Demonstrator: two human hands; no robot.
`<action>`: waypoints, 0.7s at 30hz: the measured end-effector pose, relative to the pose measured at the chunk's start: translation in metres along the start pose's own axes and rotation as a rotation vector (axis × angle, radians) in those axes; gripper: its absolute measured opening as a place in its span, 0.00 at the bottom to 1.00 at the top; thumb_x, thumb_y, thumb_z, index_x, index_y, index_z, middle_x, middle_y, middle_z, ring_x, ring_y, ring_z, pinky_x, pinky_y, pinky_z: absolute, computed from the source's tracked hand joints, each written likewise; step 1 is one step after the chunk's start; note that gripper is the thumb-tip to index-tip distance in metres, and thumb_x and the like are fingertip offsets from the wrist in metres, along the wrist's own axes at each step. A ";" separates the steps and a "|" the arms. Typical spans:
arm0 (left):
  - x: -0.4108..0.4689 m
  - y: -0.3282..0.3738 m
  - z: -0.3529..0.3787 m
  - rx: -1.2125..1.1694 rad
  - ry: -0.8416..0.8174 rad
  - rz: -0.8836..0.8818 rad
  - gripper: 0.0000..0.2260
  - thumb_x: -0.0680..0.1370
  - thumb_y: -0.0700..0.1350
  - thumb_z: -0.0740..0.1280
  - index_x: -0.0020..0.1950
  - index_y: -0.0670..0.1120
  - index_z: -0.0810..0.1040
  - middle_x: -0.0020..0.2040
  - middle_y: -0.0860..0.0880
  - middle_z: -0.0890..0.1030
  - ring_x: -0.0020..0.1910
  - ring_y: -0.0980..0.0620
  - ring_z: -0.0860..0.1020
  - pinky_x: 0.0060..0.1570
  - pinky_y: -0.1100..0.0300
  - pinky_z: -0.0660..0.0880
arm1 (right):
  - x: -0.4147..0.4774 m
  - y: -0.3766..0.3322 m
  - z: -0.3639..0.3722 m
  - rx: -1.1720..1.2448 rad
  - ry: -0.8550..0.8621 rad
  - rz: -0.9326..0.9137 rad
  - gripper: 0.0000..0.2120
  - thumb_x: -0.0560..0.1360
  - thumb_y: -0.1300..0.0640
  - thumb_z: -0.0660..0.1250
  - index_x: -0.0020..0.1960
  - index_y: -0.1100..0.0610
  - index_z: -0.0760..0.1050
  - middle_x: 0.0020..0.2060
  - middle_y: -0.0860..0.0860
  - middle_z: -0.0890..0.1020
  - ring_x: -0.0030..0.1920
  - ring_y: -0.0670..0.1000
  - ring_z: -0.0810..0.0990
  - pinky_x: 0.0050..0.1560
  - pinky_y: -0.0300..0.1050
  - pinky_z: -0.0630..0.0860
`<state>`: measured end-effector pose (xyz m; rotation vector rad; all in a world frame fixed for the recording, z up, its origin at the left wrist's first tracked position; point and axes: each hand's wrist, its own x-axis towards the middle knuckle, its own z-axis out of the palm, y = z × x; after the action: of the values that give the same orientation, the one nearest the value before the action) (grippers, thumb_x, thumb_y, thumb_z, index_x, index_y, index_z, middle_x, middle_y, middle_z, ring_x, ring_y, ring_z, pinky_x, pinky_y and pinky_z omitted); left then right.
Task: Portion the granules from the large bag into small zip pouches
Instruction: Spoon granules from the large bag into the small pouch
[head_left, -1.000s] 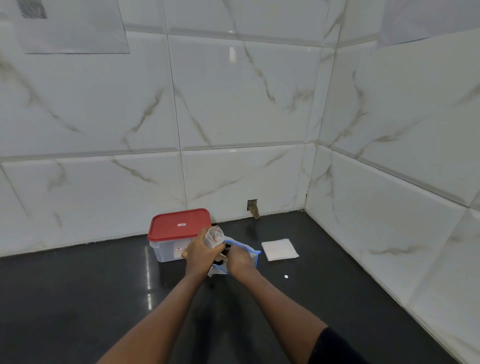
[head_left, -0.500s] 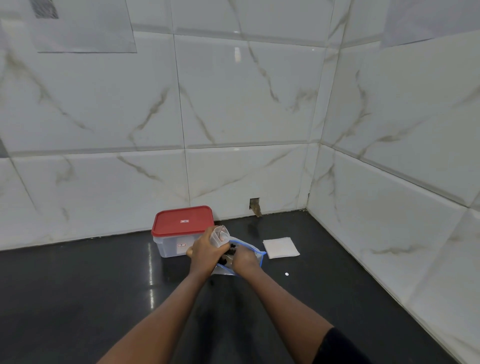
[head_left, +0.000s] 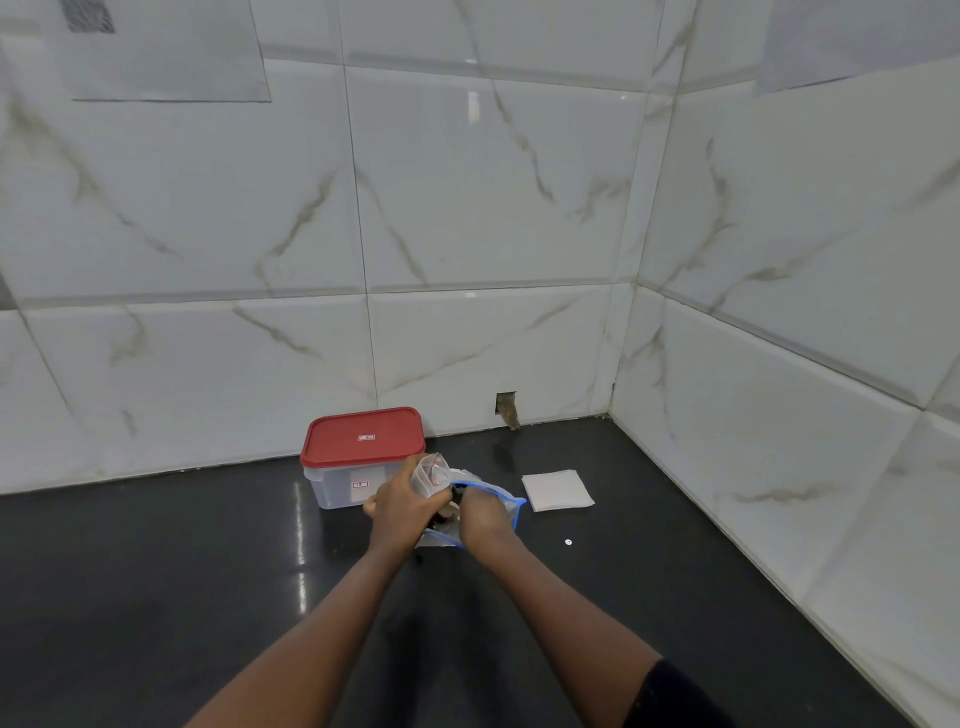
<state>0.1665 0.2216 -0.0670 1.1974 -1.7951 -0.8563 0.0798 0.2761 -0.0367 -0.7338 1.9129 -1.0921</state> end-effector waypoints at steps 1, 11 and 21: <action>0.000 0.000 0.000 0.007 0.009 0.002 0.13 0.71 0.47 0.72 0.53 0.55 0.74 0.44 0.55 0.78 0.47 0.53 0.76 0.54 0.55 0.70 | 0.001 0.002 0.002 0.066 0.005 0.034 0.11 0.80 0.67 0.53 0.57 0.63 0.72 0.39 0.57 0.76 0.37 0.52 0.75 0.29 0.37 0.75; -0.002 -0.001 0.000 0.017 0.007 -0.003 0.13 0.71 0.47 0.72 0.52 0.57 0.73 0.44 0.55 0.78 0.47 0.53 0.75 0.56 0.51 0.70 | -0.007 0.005 -0.002 0.102 0.071 0.022 0.10 0.80 0.67 0.53 0.55 0.63 0.72 0.35 0.55 0.74 0.34 0.50 0.73 0.20 0.28 0.69; -0.006 0.001 -0.007 0.014 -0.005 -0.006 0.15 0.69 0.49 0.73 0.51 0.58 0.72 0.43 0.55 0.78 0.47 0.52 0.77 0.50 0.56 0.71 | 0.001 0.007 0.002 -0.108 -0.094 0.052 0.12 0.80 0.62 0.56 0.61 0.56 0.72 0.61 0.60 0.76 0.66 0.58 0.73 0.64 0.47 0.70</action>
<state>0.1734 0.2266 -0.0647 1.2108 -1.8052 -0.8523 0.0807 0.2777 -0.0441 -0.7765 1.9115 -0.9130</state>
